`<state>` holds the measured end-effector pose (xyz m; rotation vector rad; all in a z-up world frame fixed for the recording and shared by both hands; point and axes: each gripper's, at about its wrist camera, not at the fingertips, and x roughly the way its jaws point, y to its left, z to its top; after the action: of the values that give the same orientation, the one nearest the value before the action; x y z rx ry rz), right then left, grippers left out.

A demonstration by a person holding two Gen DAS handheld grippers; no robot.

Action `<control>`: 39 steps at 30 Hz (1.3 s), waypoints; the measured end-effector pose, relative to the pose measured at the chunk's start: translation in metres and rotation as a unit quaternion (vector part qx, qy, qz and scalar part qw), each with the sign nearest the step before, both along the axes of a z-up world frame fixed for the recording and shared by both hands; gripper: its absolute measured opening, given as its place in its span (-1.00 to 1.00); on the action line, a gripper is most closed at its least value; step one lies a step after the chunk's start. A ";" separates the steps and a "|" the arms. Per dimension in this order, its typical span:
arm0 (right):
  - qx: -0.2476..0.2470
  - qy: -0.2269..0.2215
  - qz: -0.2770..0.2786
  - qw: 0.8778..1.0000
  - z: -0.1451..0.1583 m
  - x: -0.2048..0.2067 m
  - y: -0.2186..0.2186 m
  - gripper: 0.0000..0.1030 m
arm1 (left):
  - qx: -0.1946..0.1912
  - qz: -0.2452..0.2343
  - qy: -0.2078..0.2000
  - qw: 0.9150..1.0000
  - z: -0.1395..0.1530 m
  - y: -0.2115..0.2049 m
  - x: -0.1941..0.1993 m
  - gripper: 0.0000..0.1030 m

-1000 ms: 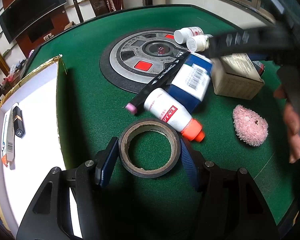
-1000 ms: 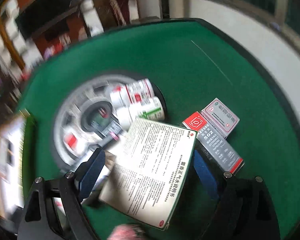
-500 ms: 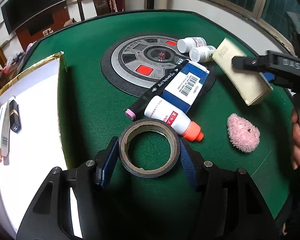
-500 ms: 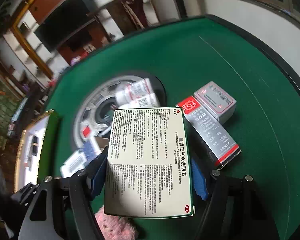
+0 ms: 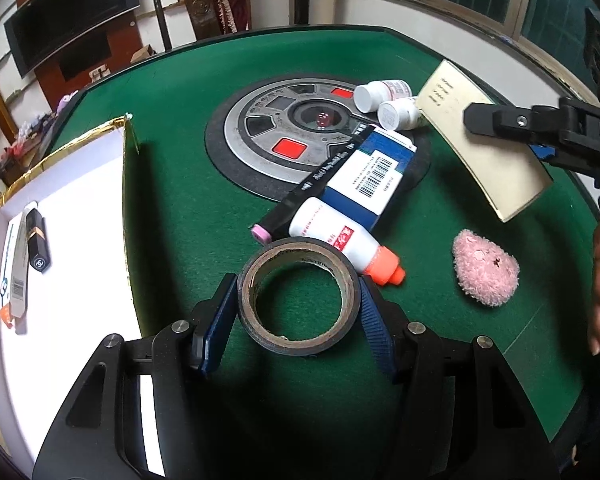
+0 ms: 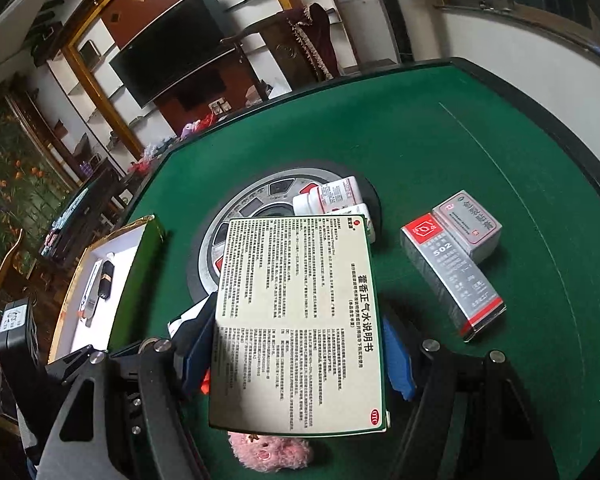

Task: Organize objects
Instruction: 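Grasp the large white box with the right gripper while the left grasps the black tape roll, then carry the white box and tape roll over the white tray with both grippers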

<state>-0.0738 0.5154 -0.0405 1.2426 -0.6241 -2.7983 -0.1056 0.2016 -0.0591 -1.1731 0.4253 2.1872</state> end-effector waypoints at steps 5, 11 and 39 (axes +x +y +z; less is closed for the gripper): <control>0.003 -0.001 -0.004 1.000 -0.002 0.000 0.000 0.39 | 0.006 -0.006 0.005 1.000 0.005 -0.001 0.005 0.15; 0.012 0.000 -0.005 1.000 -0.003 -0.001 -0.004 0.39 | 0.015 -0.007 0.009 1.000 0.012 -0.005 0.007 0.15; 0.025 0.027 0.033 0.999 0.013 -0.002 -0.038 0.39 | 0.136 0.125 0.001 0.983 0.061 -0.108 -0.055 0.15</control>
<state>-0.0755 0.4772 -0.0276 1.1670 -0.5049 -2.7990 -0.1601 0.0941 0.0015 -1.1210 -0.0275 2.3669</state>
